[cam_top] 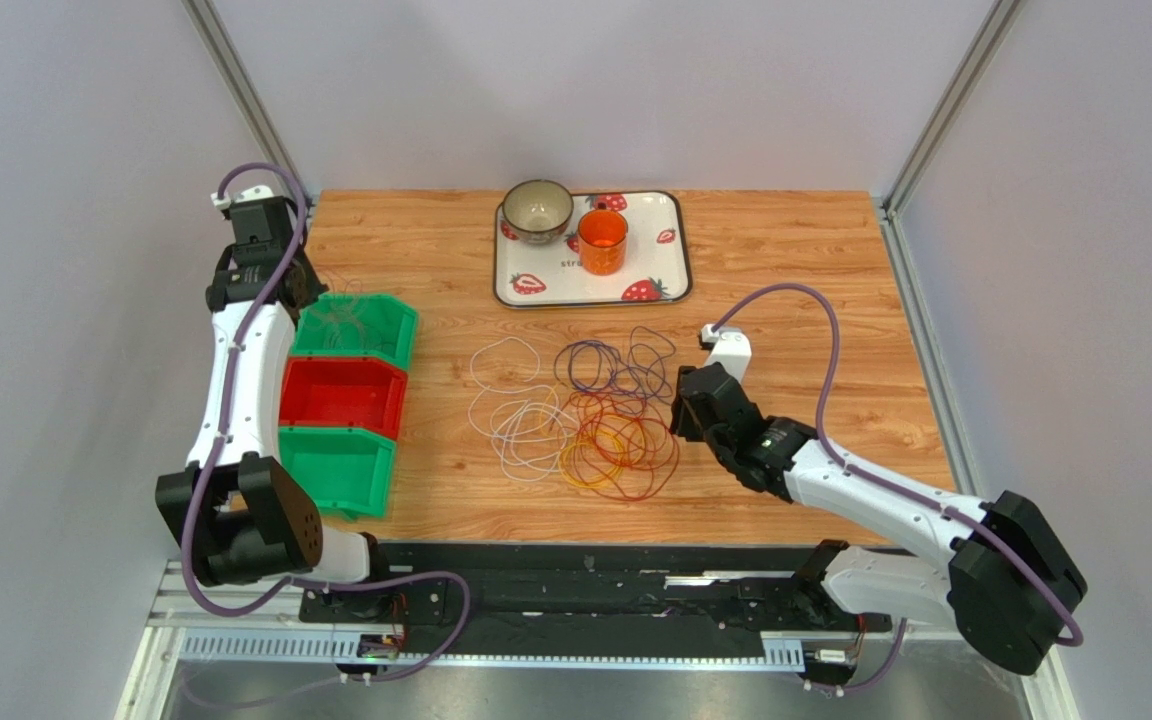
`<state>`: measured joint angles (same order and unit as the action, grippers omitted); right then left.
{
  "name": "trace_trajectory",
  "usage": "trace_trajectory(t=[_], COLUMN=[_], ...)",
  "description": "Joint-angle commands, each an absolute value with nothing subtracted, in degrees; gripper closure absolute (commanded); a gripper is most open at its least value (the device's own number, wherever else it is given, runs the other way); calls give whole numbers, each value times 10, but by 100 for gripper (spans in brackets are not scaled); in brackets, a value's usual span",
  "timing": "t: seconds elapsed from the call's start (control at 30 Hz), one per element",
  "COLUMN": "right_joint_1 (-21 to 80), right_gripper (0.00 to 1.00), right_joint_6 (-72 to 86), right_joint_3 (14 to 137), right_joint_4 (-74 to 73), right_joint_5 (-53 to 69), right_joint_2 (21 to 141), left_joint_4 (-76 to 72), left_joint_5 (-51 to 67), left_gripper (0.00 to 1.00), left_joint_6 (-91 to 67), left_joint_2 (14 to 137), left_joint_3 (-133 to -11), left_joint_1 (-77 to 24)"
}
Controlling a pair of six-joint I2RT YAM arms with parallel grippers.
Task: Untangle the cables
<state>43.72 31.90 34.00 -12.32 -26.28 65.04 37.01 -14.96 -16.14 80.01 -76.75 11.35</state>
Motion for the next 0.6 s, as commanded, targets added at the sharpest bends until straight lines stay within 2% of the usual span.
trace_trajectory(t=[0.0,0.57], right_joint_1=[434,433], right_gripper=[59,59], right_joint_6=[312,319], right_joint_3=[368,356], right_joint_4=[-105,-103], right_joint_5=[-260,-269], right_joint_2=[658,637], left_joint_4=[356,399], left_joint_5=[-156,-151], left_gripper=[100,100], left_joint_6=[-160,-163], left_joint_2=[788,860], left_joint_3=[-770,-805], left_joint_1=[119,120])
